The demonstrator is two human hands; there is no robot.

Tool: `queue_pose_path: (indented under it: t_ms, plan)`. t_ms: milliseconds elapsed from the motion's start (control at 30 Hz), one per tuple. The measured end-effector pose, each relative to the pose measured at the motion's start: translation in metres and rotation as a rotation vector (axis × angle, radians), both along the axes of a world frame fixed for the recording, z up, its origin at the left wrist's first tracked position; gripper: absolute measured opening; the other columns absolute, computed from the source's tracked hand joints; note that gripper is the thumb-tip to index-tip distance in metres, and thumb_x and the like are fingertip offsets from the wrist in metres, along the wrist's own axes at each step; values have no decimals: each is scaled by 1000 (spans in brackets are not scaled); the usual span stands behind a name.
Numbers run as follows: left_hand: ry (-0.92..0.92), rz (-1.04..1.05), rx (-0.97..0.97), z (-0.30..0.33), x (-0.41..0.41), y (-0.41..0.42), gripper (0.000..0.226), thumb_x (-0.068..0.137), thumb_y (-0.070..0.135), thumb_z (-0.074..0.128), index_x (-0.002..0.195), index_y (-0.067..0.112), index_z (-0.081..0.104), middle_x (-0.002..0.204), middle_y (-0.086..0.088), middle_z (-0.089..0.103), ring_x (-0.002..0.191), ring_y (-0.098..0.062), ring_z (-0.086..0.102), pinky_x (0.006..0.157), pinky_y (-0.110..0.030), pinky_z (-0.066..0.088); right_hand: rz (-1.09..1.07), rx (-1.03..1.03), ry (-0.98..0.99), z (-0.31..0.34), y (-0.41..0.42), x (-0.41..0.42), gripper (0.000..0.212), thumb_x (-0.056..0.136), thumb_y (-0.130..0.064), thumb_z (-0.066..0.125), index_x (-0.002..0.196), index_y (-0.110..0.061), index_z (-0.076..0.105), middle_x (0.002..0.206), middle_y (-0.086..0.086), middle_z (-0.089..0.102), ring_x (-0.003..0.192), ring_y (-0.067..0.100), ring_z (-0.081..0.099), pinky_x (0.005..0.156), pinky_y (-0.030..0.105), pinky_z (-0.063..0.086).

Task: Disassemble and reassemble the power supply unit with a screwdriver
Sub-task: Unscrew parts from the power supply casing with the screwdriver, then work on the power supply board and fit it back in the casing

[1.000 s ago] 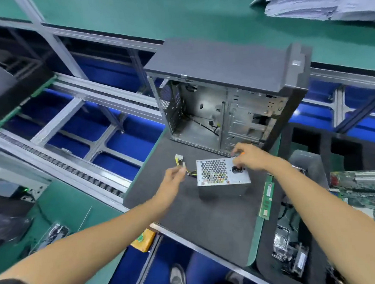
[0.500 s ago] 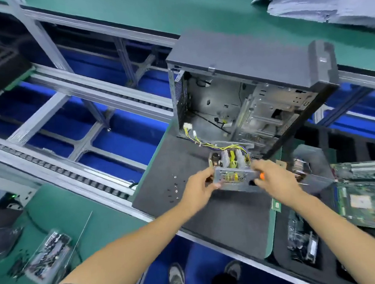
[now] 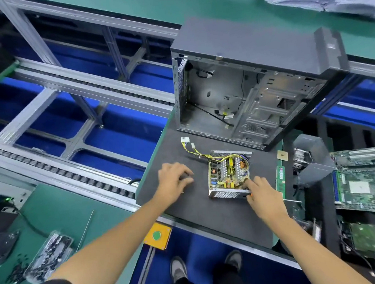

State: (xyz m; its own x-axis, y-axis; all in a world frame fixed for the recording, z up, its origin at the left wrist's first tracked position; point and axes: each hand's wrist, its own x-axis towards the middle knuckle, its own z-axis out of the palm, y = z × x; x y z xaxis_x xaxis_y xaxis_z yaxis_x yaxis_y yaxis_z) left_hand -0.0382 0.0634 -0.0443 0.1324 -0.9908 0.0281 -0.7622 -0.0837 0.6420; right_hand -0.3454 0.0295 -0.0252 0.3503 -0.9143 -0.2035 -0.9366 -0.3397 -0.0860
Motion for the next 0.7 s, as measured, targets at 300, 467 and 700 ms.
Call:
queue_pose_path:
  t_ms: [300, 467, 700]
  plan:
    - [-21, -150, -12, 8, -11, -25, 11, 97, 38, 65, 100, 28, 65, 103, 10, 57, 104, -21, 44, 88, -40, 37, -105, 40, -30, -1, 6, 8, 26, 93, -19, 61, 118, -26, 58, 110, -4, 44, 109, 17, 43, 51, 32, 46]
    - [-131, -346, -288, 39, -78, -63, 17, 97, 37, 64, 107, 24, 68, 105, 4, 57, 98, -20, 44, 85, -34, 36, -109, 30, -25, -2, 6, 10, 25, 92, -16, 60, 117, -21, 55, 109, 0, 43, 106, 21, 43, 51, 32, 45]
    - [-804, -866, 72, 53, -205, -163, 25, 97, 16, 61, 121, 20, 66, 125, -6, 65, 121, -29, 54, 98, -40, 43, -125, 26, -80, -5, 8, 7, 25, 85, -17, 65, 108, -18, 56, 109, 4, 45, 106, 26, 44, 50, 34, 38]
